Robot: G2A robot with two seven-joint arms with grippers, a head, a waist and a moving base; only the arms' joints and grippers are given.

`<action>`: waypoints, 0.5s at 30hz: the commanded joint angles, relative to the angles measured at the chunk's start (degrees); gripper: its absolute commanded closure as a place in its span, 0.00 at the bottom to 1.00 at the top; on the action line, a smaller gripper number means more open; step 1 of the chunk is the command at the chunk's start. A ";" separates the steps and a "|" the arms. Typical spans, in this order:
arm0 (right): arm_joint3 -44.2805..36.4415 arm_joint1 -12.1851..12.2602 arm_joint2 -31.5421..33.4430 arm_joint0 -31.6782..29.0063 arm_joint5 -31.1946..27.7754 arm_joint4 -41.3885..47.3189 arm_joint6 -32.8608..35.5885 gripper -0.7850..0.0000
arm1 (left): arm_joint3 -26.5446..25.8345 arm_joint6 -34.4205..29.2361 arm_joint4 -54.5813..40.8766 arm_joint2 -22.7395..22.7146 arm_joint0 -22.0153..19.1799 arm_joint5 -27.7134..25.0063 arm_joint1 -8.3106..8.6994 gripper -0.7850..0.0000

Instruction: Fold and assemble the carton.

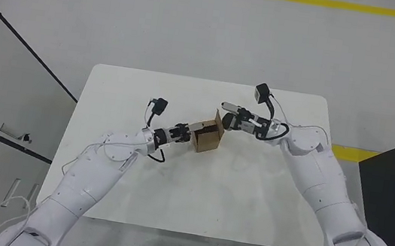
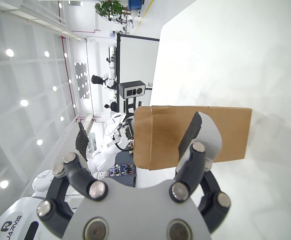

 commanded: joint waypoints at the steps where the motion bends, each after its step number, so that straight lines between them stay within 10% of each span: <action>1: -0.68 0.18 0.38 -0.37 0.29 -0.23 0.22 0.00 | -0.88 -0.95 0.97 -0.13 0.27 -0.43 0.18 1.00; 15: -0.88 0.25 0.50 -0.48 0.38 -0.27 0.43 0.00 | -4.01 3.46 3.75 -1.75 2.43 8.14 0.56 1.00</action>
